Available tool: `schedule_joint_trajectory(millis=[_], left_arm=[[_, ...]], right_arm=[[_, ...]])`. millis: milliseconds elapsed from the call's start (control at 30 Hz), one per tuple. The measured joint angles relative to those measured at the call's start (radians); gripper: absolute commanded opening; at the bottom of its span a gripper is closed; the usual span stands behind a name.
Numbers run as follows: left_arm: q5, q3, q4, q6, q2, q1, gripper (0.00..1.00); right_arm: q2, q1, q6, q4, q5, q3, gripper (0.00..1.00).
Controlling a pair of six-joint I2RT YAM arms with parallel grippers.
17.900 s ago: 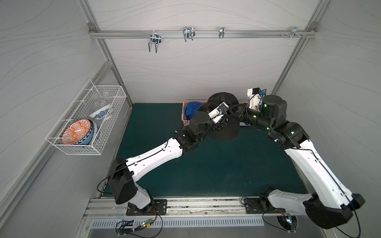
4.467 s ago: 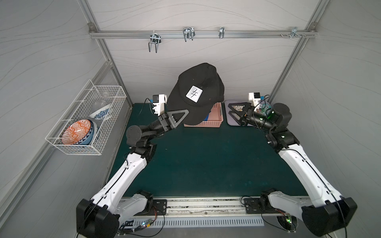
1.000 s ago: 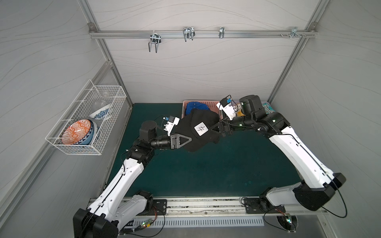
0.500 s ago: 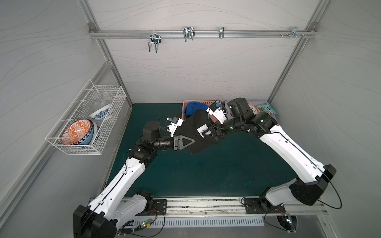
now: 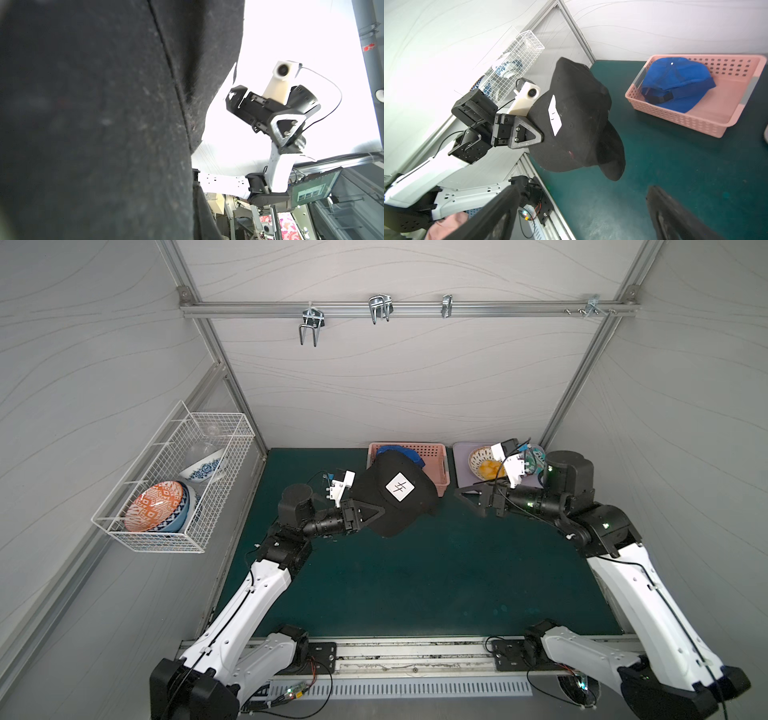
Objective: Turn the baseball cap inside out
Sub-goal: Turn over the baseball cap, then place the baseball cap at the center of the board.
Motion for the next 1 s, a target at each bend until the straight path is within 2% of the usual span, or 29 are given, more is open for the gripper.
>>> schedule_joint_trajectory(millis=[167, 267, 500, 633, 833, 1000], left_arm=[[-0.023, 0.006, -0.057, -0.045, 0.007, -0.009, 0.0], [-0.065, 0.009, -0.103, -0.039, 0.045, -0.057, 0.0], [-0.132, 0.107, -0.12, 0.017, 0.332, -0.275, 0.0], [-0.119, 0.174, -0.069, 0.072, 0.448, -0.333, 0.0], [-0.016, 0.148, -0.061, 0.293, 0.565, -0.284, 0.0], [0.03, 0.08, -0.183, 0.486, 0.681, -0.199, 0.0]], right_arm=[[-0.014, -0.095, 0.074, 0.025, 0.003, -0.114, 0.99], [-0.034, -0.185, 0.084, 0.007, 0.037, -0.138, 0.99], [-0.099, -0.338, 0.069, -0.044, 0.106, -0.164, 0.99], [-0.113, -0.386, 0.052, -0.059, 0.106, -0.166, 0.99], [-0.114, -0.402, 0.048, -0.056, 0.082, -0.193, 0.99], [-0.105, -0.402, 0.034, -0.047, 0.044, -0.208, 0.99]])
